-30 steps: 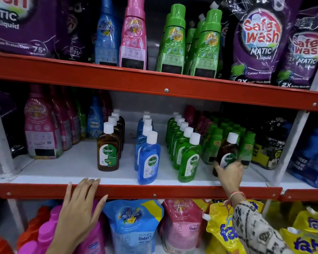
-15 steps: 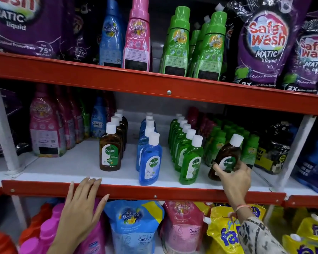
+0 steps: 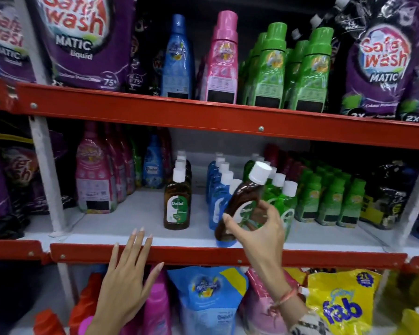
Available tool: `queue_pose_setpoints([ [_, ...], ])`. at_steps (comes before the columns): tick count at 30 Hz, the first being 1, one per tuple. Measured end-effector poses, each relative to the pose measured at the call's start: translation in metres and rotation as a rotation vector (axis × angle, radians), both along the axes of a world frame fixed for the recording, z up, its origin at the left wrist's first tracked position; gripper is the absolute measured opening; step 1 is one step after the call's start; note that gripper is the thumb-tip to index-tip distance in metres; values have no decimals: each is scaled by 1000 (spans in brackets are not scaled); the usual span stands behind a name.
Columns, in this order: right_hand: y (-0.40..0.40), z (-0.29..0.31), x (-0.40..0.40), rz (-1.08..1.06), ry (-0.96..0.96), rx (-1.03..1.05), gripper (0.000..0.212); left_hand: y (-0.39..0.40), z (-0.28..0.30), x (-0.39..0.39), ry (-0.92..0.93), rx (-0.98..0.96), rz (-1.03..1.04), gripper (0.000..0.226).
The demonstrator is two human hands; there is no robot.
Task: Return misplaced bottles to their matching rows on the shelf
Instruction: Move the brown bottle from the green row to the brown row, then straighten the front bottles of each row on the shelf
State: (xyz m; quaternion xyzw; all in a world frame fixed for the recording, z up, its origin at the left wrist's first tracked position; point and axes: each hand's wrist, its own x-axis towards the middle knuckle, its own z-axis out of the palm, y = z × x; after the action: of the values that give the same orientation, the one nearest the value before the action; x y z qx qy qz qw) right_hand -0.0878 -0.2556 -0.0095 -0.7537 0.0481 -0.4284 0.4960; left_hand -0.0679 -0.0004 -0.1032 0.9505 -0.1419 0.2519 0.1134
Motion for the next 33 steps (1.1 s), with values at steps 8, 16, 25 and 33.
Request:
queue_pose_setpoints([
  [8, 50, -11, 37, 146, 99, 35, 79, -14, 4, 1, 59, 17, -53, 78],
  [16, 71, -28, 68, 1, 281, -112, 83, -6, 6, -2, 61, -32, -89, 78],
  [25, 130, -31, 66, 34, 290, -191, 82, 46, 18, 1, 139, -171, -87, 76],
  [33, 147, -33, 47, 291, 456, -107, 72, 55, 52, 6, 481, -681, -321, 98],
])
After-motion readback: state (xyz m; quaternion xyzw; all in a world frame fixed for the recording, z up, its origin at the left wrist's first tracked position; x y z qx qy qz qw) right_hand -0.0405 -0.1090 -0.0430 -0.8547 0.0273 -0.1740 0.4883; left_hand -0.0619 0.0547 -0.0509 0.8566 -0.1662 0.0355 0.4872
